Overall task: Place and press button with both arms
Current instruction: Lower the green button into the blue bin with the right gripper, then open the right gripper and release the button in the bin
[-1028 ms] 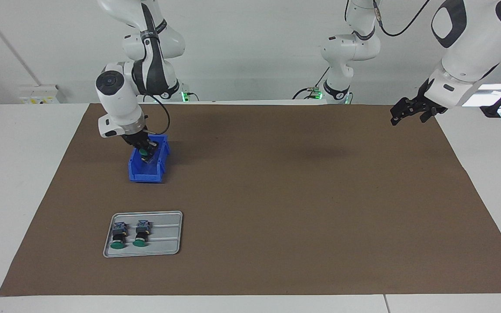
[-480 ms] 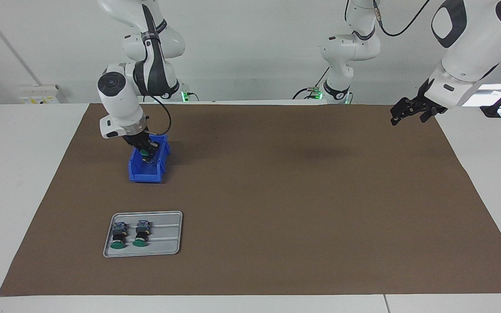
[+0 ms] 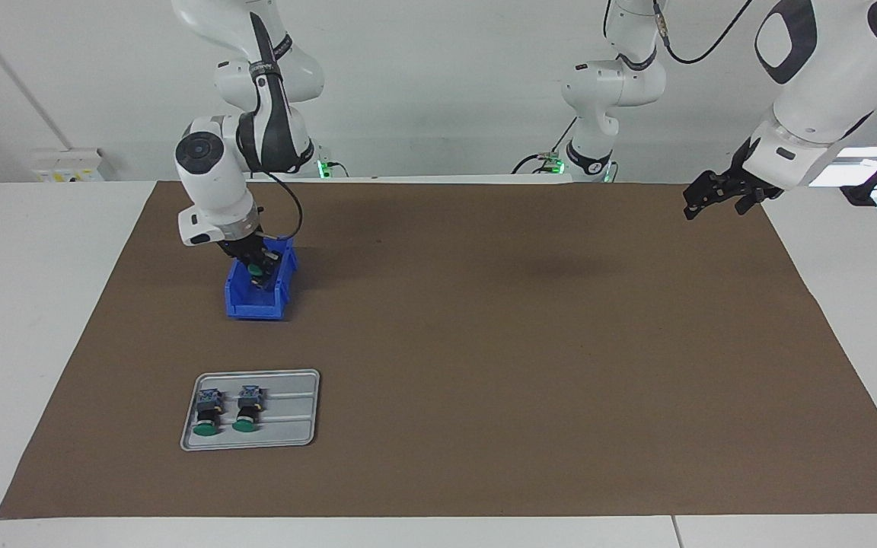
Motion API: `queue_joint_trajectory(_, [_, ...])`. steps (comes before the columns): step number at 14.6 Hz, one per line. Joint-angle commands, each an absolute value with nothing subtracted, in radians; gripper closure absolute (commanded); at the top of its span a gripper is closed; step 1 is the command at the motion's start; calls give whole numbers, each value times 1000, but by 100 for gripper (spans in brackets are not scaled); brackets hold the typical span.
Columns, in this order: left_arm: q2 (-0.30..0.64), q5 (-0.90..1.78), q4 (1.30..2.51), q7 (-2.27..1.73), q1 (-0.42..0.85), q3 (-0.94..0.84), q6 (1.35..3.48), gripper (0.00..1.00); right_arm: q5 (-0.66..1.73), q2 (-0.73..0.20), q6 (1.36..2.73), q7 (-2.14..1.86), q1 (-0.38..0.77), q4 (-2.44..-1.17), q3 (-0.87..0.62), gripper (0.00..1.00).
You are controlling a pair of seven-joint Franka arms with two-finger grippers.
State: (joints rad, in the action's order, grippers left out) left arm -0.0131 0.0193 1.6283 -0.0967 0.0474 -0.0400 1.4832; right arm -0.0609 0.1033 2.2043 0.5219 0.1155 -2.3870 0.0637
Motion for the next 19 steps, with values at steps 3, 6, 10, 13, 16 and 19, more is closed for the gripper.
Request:
queue_joint_trajectory(3, [-35,6,1658,-94,35,-52,1496,0,-72,110,2217,503,109,-2398,60,9])
queue_joint_trajectory(6, [-35,6,1658,-94,35,-51,1496,0,-72,123,2185,494,109,-2387,54,7])
queue_joint_trajectory(10, [-35,6,1658,-92,35,-51,1496,0,-72,175,2065,428,103,-2335,52,5])
queue_joint_trajectory(13, [-35,6,1658,-94,35,-51,1497,0,-72,199,2005,401,101,-2304,52,3])
queue_joint_trajectory(16, [-35,6,1658,-94,35,-51,1496,0,-58,213,1959,353,97,-2252,51,1])
queue_joint_trajectory(19, [-35,6,1658,-94,35,-51,1497,0,-17,204,1829,312,95,-2116,46,1])
